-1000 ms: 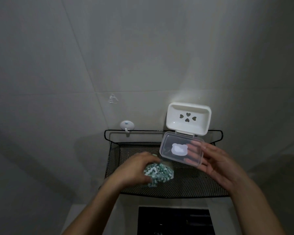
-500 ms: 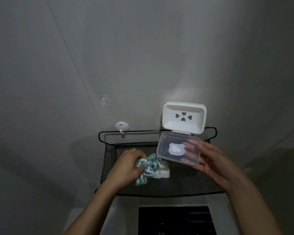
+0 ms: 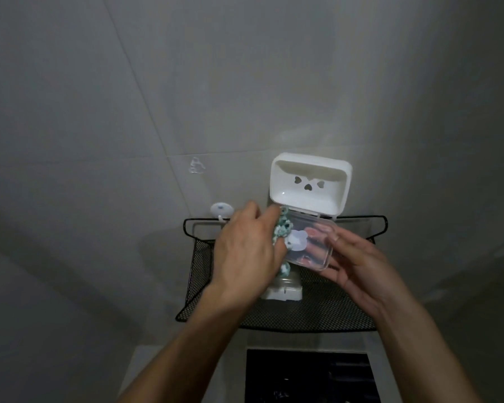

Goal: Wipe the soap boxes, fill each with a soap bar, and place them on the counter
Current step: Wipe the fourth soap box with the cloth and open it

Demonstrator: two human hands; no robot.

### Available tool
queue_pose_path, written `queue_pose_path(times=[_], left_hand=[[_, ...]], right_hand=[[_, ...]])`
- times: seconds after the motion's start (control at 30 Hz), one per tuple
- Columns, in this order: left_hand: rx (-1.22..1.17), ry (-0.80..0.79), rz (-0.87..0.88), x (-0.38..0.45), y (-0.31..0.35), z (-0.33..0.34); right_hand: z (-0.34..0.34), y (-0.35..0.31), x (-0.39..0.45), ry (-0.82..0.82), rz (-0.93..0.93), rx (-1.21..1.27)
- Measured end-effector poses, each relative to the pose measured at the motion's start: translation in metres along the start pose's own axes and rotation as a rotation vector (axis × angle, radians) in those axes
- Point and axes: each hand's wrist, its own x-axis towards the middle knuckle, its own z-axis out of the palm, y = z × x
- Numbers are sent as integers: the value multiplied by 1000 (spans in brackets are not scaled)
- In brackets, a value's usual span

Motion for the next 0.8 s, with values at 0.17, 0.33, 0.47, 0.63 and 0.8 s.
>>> queue_pose_path(times=[0.17, 0.33, 0.47, 0.63, 0.8], left_hand=[[193, -67, -45, -4, 11, 15], [128, -127, -95, 0, 15, 20], [34, -151, -75, 10, 18, 17], [-9, -233, 98, 12, 25, 12], [19, -234, 164, 17, 21, 9]], right_hand=[[2, 4, -3, 36, -22, 0], [3, 7, -5, 41, -21, -12], [1, 3, -5, 19, -20, 7], [0, 0, -2, -8, -28, 47], [1, 0, -1, -17, -34, 82]])
